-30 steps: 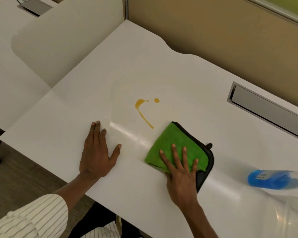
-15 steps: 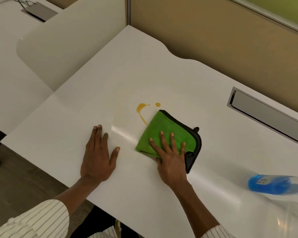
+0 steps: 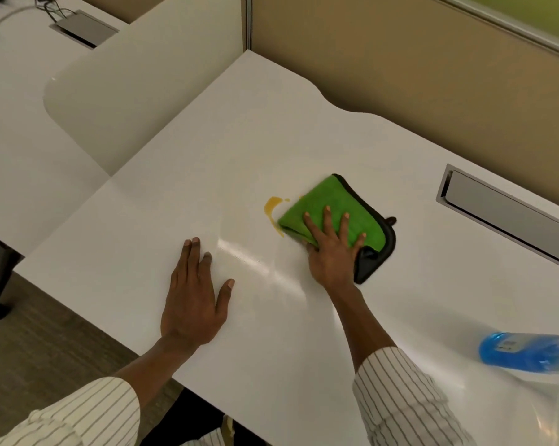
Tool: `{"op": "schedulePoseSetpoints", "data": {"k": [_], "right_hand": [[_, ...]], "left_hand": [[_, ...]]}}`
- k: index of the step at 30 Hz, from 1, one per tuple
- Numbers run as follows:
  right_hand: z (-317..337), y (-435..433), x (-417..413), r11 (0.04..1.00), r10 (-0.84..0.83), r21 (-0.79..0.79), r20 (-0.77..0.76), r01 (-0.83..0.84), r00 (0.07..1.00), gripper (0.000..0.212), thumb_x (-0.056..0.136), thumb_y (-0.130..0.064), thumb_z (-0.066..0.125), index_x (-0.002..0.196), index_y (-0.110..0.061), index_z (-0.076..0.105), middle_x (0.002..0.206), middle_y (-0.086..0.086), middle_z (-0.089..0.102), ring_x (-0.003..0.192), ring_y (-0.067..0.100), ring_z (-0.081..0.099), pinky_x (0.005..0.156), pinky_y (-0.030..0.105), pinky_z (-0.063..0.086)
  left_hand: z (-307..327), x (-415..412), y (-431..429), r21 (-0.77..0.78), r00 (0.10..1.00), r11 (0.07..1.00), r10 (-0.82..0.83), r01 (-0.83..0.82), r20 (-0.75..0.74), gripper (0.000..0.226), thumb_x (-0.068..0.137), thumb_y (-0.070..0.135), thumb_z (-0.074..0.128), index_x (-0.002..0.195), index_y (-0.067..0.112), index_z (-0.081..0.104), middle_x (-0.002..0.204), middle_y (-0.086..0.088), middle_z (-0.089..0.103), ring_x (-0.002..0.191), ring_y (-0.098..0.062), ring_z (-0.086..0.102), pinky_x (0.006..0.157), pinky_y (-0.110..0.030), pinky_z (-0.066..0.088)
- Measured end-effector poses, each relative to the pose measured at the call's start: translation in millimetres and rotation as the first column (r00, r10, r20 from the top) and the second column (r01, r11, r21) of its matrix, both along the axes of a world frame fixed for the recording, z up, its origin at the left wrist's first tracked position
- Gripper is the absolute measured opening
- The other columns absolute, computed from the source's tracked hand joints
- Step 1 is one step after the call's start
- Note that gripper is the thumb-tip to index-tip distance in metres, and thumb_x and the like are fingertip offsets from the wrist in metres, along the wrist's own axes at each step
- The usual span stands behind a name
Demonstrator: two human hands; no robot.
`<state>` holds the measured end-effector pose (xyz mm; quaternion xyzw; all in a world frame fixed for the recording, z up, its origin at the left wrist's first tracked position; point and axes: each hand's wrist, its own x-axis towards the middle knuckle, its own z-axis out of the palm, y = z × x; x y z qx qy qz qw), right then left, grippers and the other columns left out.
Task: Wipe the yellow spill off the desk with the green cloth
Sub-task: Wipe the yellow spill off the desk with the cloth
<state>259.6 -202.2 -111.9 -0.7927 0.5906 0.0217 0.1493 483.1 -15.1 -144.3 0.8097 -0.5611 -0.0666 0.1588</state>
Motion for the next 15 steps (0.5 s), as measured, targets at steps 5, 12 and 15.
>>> {"op": "schedulePoseSetpoints", "data": {"k": [5,12,15], "right_hand": [[5.5,43.5,-21.0,0.973,0.23,-0.001,0.058,-0.231,0.971,0.065,0.104,-0.039,0.049,0.161,-0.054,0.021,0.177,-0.009,0.003,0.163,0.033,-0.01,0.123,0.075,-0.001],[5.5,66.2,-63.5,0.986,0.164,-0.005,0.057,-0.164,0.985,0.064,0.105,-0.035,0.051,0.159,-0.056,0.023,0.176,-0.014,0.006,0.164,0.027,-0.005,0.125,0.073,0.005],[4.0,29.4,-48.1,0.999,0.049,0.02,0.087,-0.05,0.995,0.061,0.107,-0.034,0.048,0.159,-0.056,0.025,0.176,-0.013,0.009,0.165,0.027,-0.005,0.124,0.074,0.001]], "left_hand": [[-1.9,0.8,0.3,-0.012,1.0,1.0,0.004,-0.004,-0.006,0.076,0.107,0.055,0.043,0.157,-0.001,0.043,0.18,-0.02,0.023,0.17,-0.033,0.018,0.129,-0.053,0.038],[-1.9,-0.2,-1.0,0.003,1.0,1.0,0.005,-0.005,0.006,0.077,0.108,0.055,0.045,0.158,-0.003,0.044,0.18,-0.021,0.022,0.171,-0.034,0.017,0.129,-0.053,0.038],[-1.6,0.4,-0.3,0.001,1.0,1.0,0.002,-0.002,0.017,0.076,0.108,0.055,0.045,0.159,-0.002,0.043,0.18,-0.021,0.022,0.171,-0.034,0.017,0.13,-0.052,0.037]]}}
